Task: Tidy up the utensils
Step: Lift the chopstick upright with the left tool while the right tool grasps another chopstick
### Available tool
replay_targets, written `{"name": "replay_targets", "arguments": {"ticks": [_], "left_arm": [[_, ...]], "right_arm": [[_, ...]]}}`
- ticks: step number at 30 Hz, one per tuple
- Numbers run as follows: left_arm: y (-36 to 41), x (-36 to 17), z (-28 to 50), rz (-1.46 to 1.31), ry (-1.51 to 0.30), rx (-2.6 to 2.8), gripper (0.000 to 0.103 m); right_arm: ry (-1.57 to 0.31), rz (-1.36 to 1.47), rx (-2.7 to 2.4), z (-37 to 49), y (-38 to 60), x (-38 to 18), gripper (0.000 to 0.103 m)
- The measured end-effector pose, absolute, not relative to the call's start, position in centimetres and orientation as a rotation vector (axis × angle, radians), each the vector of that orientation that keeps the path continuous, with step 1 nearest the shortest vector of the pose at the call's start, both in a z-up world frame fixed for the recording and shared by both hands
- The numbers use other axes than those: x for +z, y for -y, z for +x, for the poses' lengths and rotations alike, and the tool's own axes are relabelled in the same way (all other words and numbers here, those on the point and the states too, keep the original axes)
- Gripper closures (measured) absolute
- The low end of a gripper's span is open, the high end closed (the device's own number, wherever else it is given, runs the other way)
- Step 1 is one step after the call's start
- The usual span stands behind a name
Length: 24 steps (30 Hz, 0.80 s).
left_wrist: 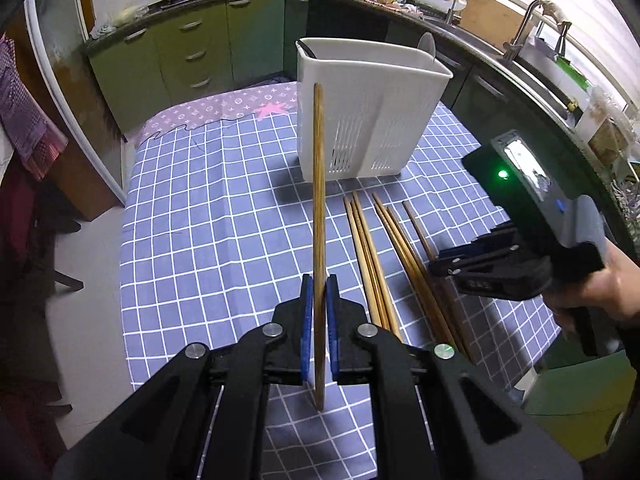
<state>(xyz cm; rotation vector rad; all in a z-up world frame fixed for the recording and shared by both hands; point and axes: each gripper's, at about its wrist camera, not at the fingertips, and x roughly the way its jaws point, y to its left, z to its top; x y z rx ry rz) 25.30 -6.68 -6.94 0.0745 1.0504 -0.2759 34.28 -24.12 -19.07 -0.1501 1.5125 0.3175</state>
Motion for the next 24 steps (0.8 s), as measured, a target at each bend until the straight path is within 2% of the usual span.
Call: {"name": "replay_targets", "arguments": {"ticks": [13, 24], "left_arm": [[6.2, -6.1, 23.7, 0.079, -1.024, -0.286, 0.096], [5.6, -5.2, 22.8, 0.076, -0.995, -0.286, 0.096]], "right_arm": [[-1.462, -0.186, 0.3, 33.7, 22.9, -18.9, 0.096], [-1.228, -0.062, 0.387, 30.1, 26.5, -12.4, 0.096]]}}
